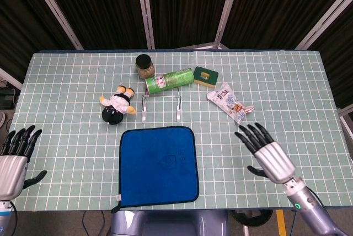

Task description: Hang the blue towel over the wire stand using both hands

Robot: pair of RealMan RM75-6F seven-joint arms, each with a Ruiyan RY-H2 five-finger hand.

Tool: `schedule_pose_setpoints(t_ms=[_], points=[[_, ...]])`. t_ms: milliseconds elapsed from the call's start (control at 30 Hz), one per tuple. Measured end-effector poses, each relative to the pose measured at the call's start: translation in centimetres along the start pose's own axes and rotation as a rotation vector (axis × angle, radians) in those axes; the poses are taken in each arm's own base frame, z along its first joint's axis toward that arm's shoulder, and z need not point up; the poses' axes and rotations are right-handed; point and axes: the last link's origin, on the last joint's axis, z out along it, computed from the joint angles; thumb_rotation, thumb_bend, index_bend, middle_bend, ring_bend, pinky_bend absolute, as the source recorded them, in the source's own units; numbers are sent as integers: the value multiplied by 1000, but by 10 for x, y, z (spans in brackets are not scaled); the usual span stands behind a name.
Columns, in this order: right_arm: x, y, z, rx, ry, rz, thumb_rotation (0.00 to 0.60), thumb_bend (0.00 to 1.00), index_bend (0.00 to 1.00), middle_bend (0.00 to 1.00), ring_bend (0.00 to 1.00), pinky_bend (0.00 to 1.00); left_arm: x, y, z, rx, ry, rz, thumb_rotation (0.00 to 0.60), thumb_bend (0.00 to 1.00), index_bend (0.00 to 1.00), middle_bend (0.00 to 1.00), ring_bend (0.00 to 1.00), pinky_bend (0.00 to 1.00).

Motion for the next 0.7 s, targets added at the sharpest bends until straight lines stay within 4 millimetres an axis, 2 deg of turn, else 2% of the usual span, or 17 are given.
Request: schedule_pose_setpoints(t_ms=[200, 300, 500, 700], points=[[-30, -18, 55, 218, -78, -140, 600, 3, 0, 0, 0, 0, -7, -2, 10, 40, -19, 34, 600, 0, 0, 0, 0, 0], [-44, -26, 71, 289, -107, -181, 600, 48, 0, 0, 0, 0, -11, -2, 13, 54, -26, 46, 600, 0, 0, 0, 0, 0], [-65, -37, 88, 360, -131, -199, 600, 63, 0, 0, 0, 0, -15, -3, 16, 63, -37, 58, 600, 0, 0, 0, 0, 0], [-79, -42, 96, 376, -146, -201, 600, 64, 0, 0, 0, 0, -19, -2, 16, 60, -53, 70, 600, 0, 0, 0, 0, 0]])
